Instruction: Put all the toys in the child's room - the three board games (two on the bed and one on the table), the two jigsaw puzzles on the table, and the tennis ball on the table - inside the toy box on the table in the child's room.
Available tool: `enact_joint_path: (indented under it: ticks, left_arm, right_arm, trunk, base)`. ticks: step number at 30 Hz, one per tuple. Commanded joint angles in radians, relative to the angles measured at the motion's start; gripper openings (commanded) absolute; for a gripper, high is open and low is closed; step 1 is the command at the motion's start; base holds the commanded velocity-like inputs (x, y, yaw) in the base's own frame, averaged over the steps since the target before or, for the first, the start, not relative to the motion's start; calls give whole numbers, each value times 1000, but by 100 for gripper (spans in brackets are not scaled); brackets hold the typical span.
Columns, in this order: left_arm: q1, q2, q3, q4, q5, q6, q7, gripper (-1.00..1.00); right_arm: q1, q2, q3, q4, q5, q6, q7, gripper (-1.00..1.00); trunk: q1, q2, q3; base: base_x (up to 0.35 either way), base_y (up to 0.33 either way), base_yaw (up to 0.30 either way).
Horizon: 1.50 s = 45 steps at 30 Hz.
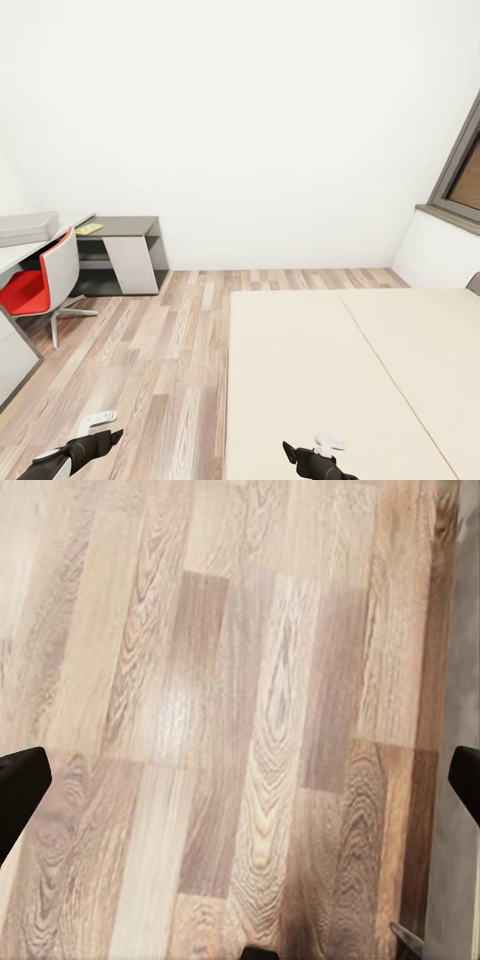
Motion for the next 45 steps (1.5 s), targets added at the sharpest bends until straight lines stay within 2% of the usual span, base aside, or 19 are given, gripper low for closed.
enact_joint_path:
  ticks: [1,31,45]
  left_arm:
    - [0,0,6,-2,10,10,-6,100]
    - [0,-3,6,-2,10,10,-6,100]
    - [0,-3,6,-2,10,10,-6,100]
  right_arm:
    - [-1,1,-7,-2,-9,10,7,100]
    - [-1,1,-6,-1,-10,10,7,100]
    - [-1,1,-8,-2,-13,10,7,100]
  trunk:
    - [1,-2,-1]
    - [1,-2,47]
    - [1,-2,52]
  base:
    - [0,0,12]
    - [0,0,72]
    - [0,0,30]
